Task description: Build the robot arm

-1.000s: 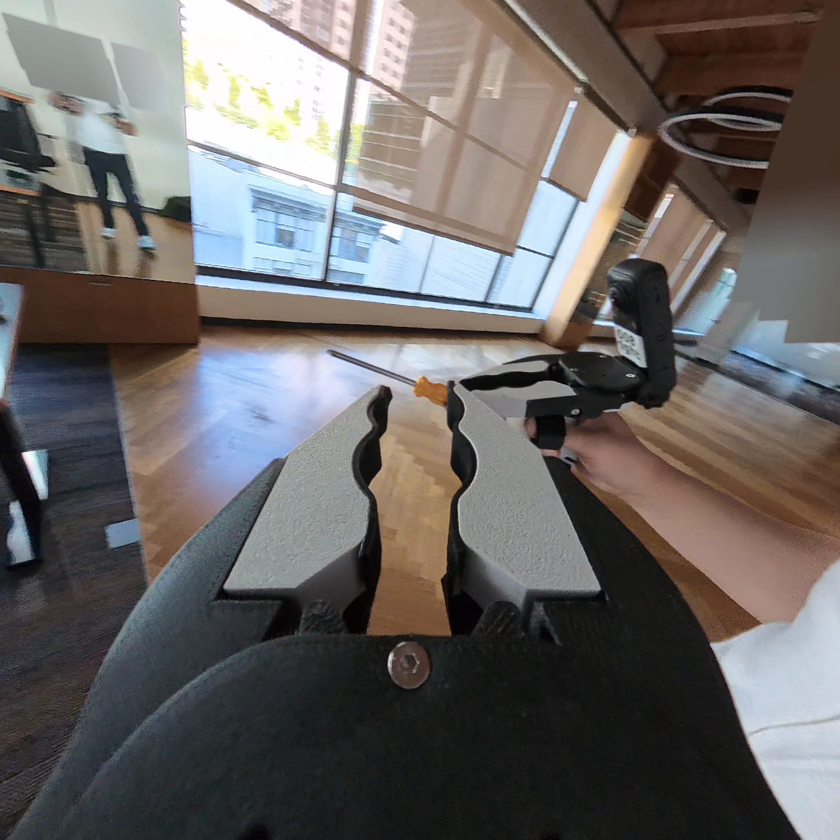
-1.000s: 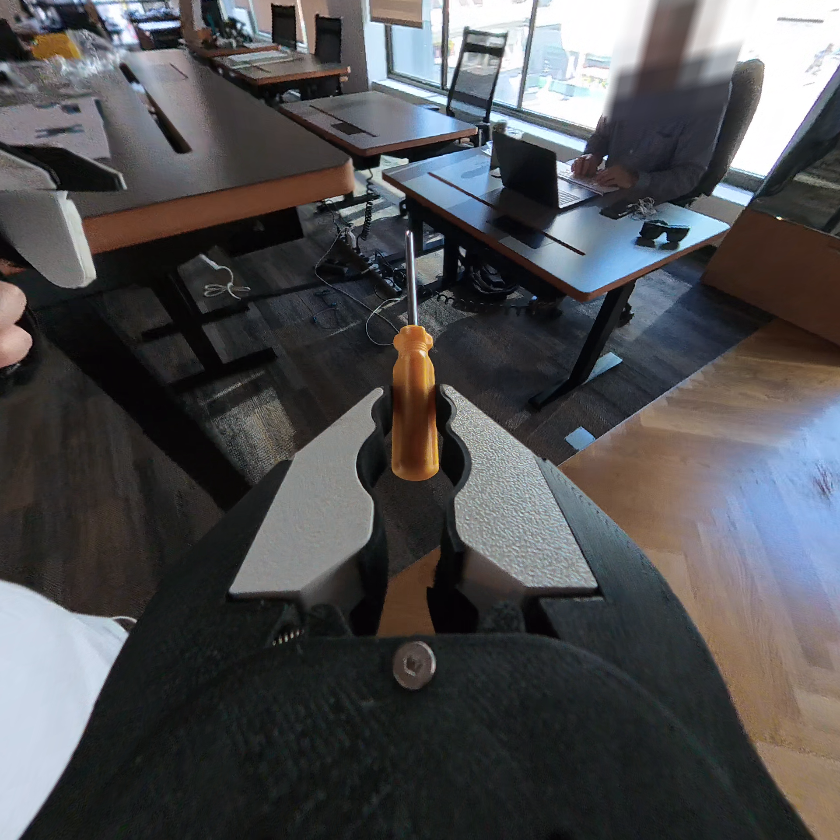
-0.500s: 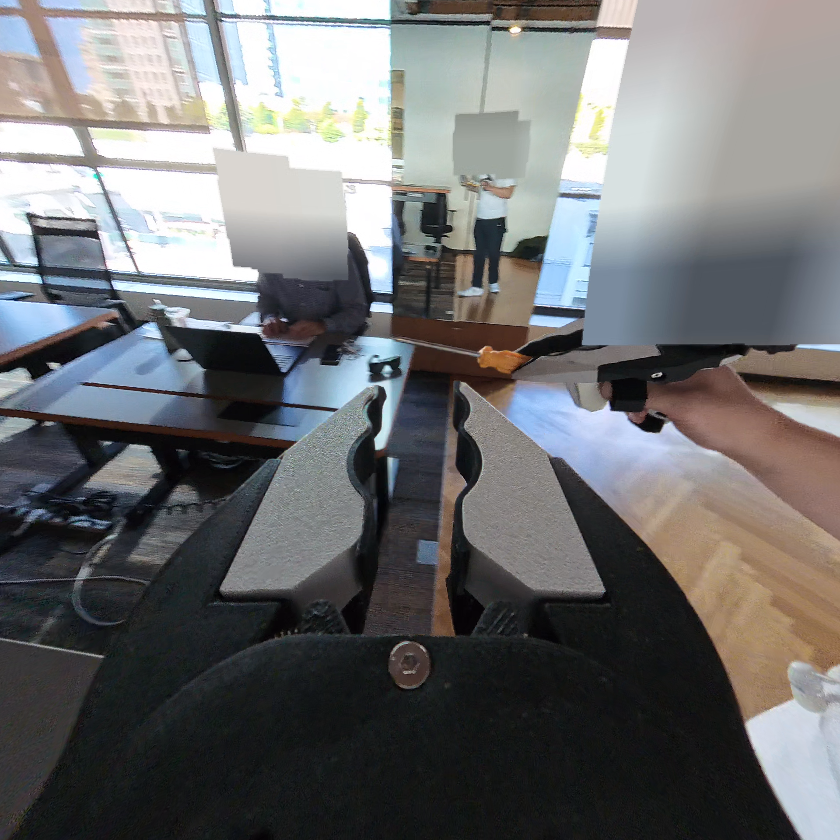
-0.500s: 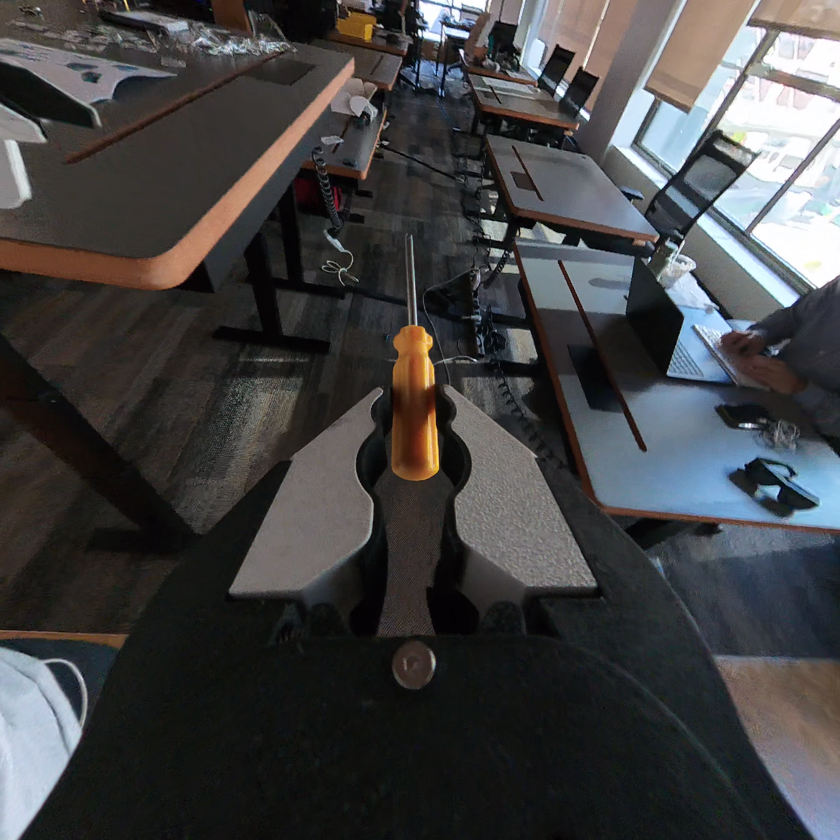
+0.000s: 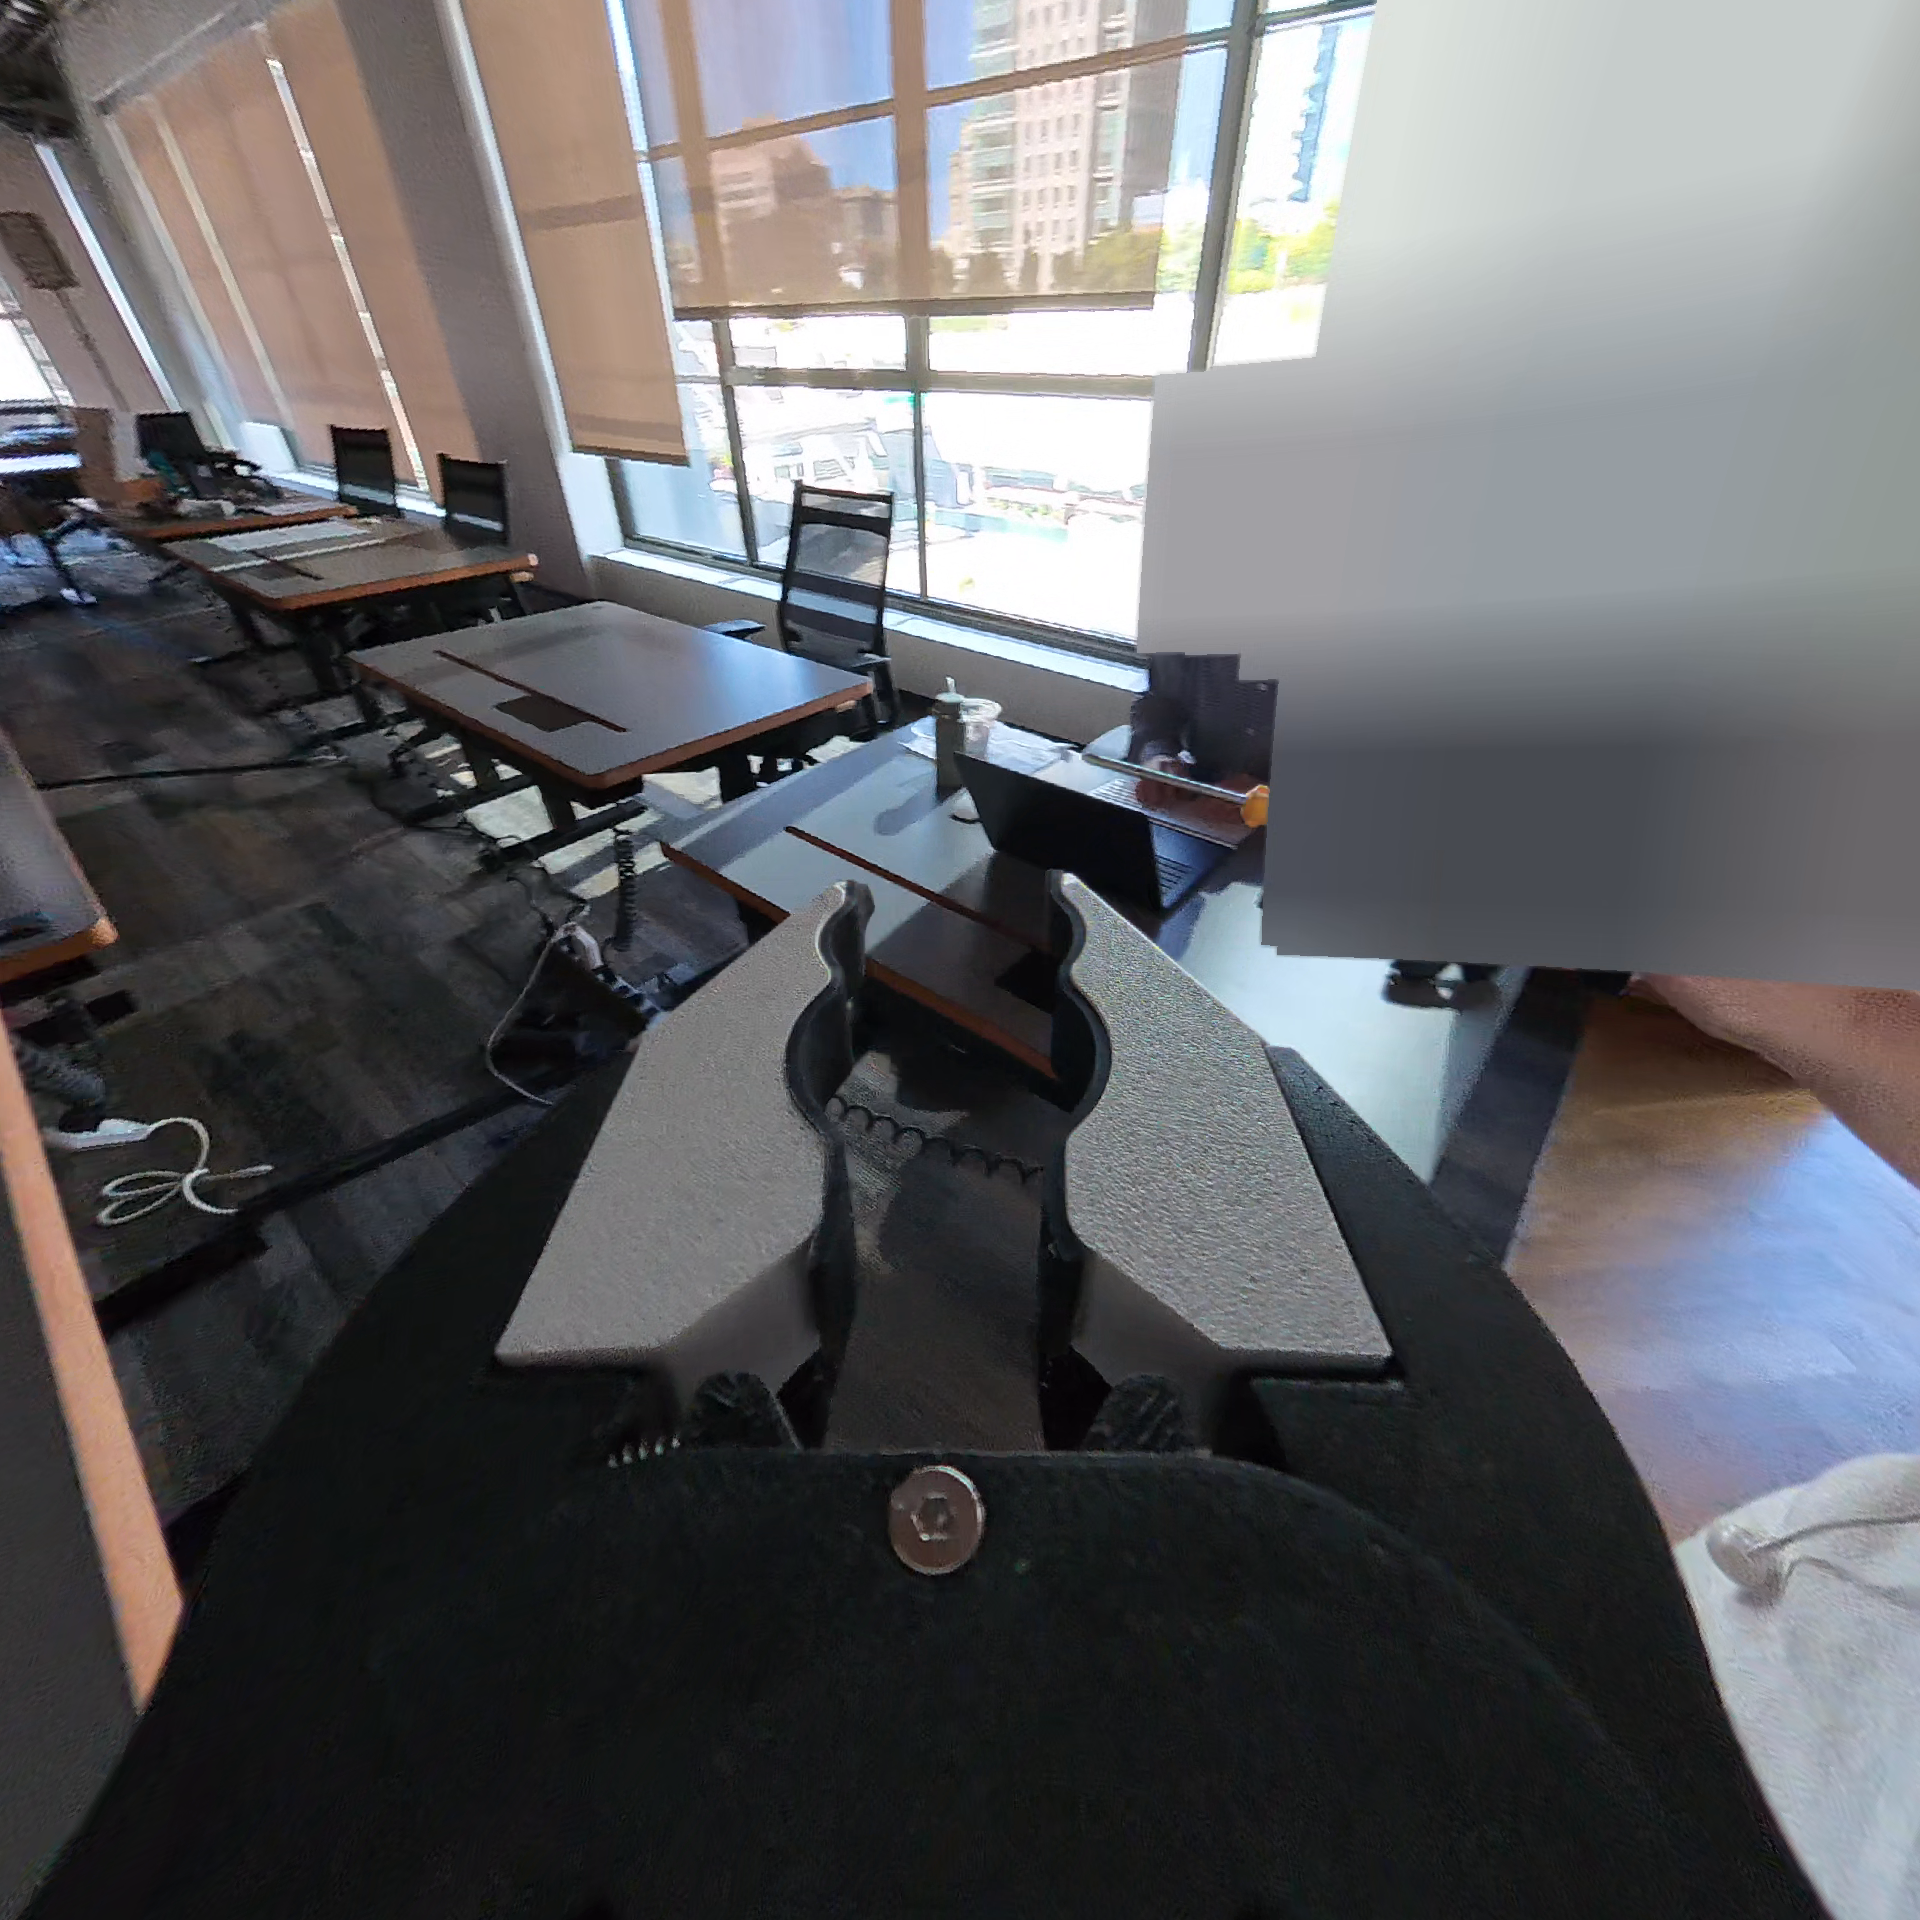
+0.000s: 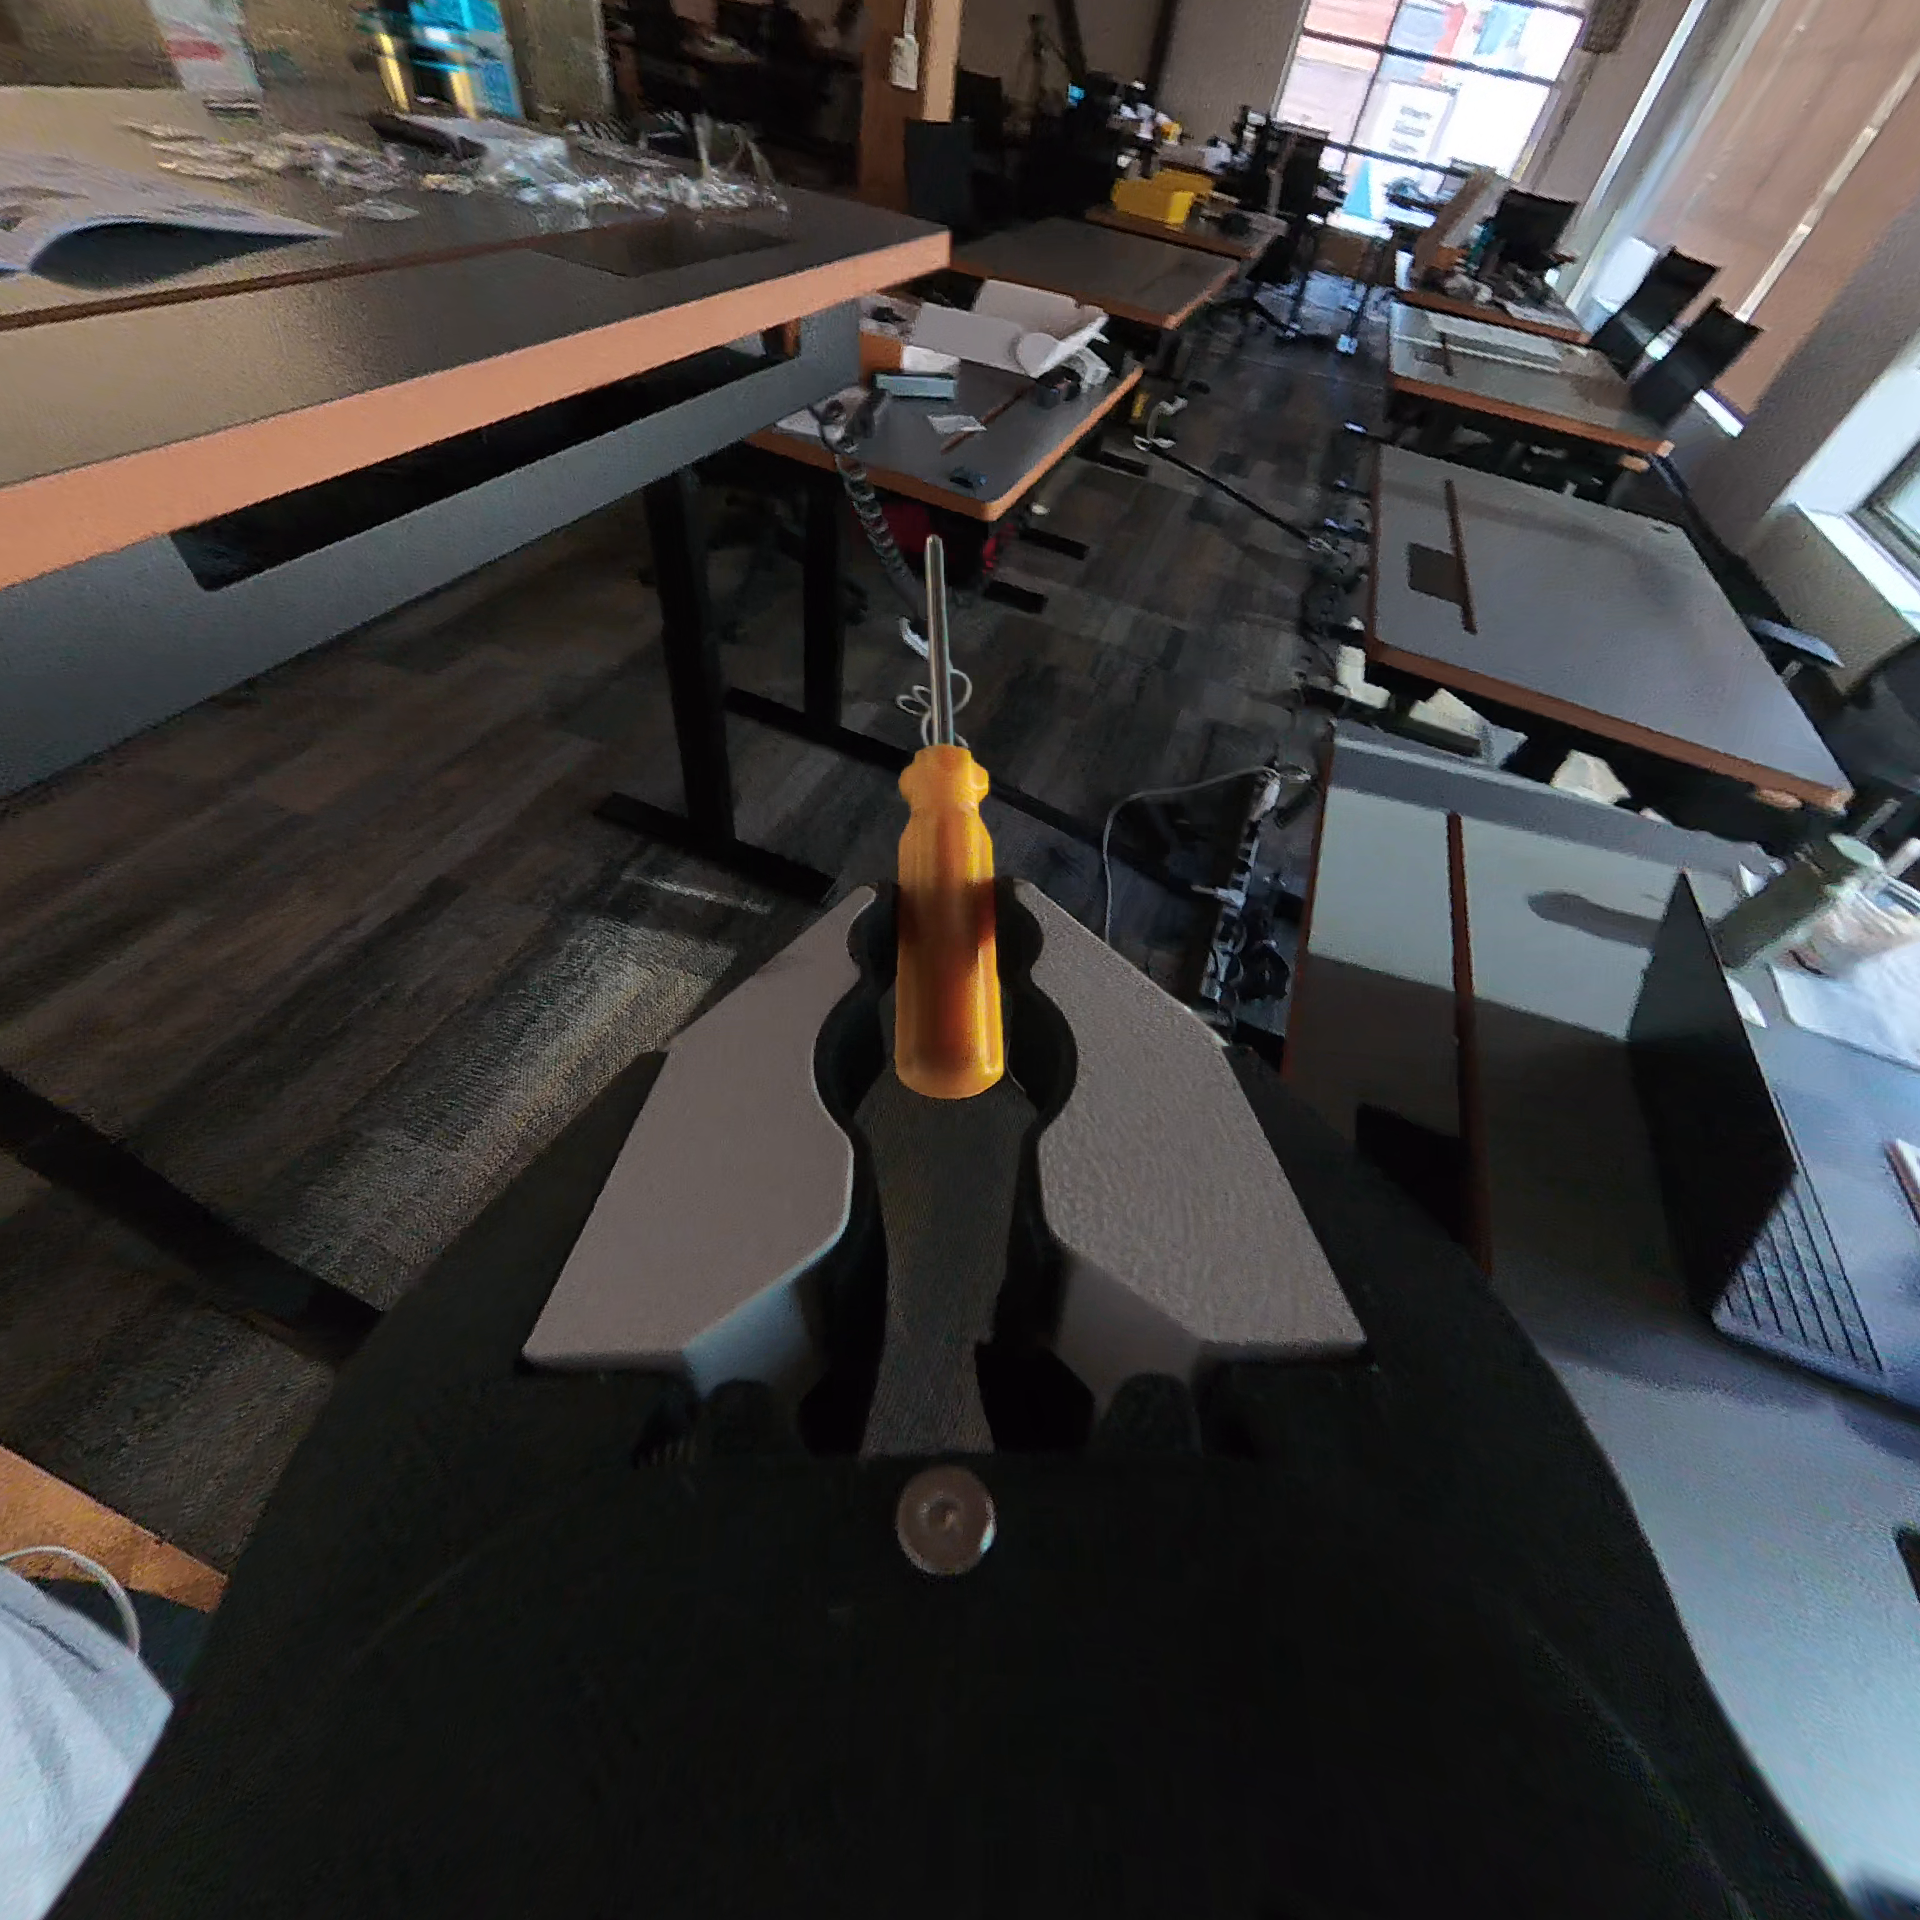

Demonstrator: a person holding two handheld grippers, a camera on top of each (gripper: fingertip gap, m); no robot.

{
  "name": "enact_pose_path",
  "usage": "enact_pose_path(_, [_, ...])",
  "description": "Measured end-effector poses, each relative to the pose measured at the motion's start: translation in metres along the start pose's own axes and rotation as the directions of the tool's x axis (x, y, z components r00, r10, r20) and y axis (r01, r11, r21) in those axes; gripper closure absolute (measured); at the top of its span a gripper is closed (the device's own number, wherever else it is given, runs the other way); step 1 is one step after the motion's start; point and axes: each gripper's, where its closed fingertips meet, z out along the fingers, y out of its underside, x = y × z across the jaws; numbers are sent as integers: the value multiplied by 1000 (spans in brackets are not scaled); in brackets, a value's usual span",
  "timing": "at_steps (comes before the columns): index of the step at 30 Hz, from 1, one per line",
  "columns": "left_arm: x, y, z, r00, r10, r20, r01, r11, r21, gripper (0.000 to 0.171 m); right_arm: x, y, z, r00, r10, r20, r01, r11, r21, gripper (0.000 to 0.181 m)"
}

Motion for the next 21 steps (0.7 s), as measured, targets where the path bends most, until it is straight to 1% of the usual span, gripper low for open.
enact_pose_path(2, [-22, -5, 30, 995, 7, 103, -11, 999, 43, 139, 32, -9, 50, 996, -33, 77, 31, 999, 21, 164])
enact_pose_path(4, [-46, -7, 66, 982, 22, 188, -29, 999, 33, 136, 59, -25, 98, 988, -37, 151, 31, 998, 47, 164])
enact_pose_path(5, [-57, -10, 85, 976, 36, 214, -44, 999, 31, 132, 72, -34, 123, 984, -47, 175, 37, 998, 60, 164])
enact_pose_path(7, [-84, -19, 123, 963, 78, 259, -96, 994, 56, 133, 92, -47, 176, 974, -56, 217, 47, 998, 47, 164])
enact_pose_path(9, [-118, -17, 162, 953, 87, 291, -105, 993, 45, 130, 105, -56, 230, 966, -70, 249, 63, 997, 35, 164])
enact_pose_path(11, [-154, -8, 197, 946, 96, 308, -112, 993, 36, 129, 114, -60, 283, 959, -77, 273, 72, 997, 30, 163])
enact_pose_path(14, [-204, 15, 248, 945, 111, 308, -122, 992, 17, 130, 128, -60, 361, 964, -87, 253, 80, 996, 40, 164])
enact_pose_path(16, [-237, 40, 282, 947, 109, 301, -104, 994, -33, 128, 134, -56, 410, 970, -54, 237, 49, 998, 26, 164])
enact_pose_path(18, [-273, 63, 311, 938, 105, 331, -87, 994, -68, 127, 136, -43, 460, 969, 6, 247, -3, 1000, -11, 164])
enact_pose_path(20, [-302, 82, 339, 937, 75, 341, -50, 996, -80, 125, 136, -24, 511, 961, 63, 269, -49, 997, -62, 164])
enact_pose_path(21, [-318, 92, 352, 930, 82, 359, -56, 995, -83, 125, 137, -13, 537, 959, 74, 274, -52, 995, -88, 164])
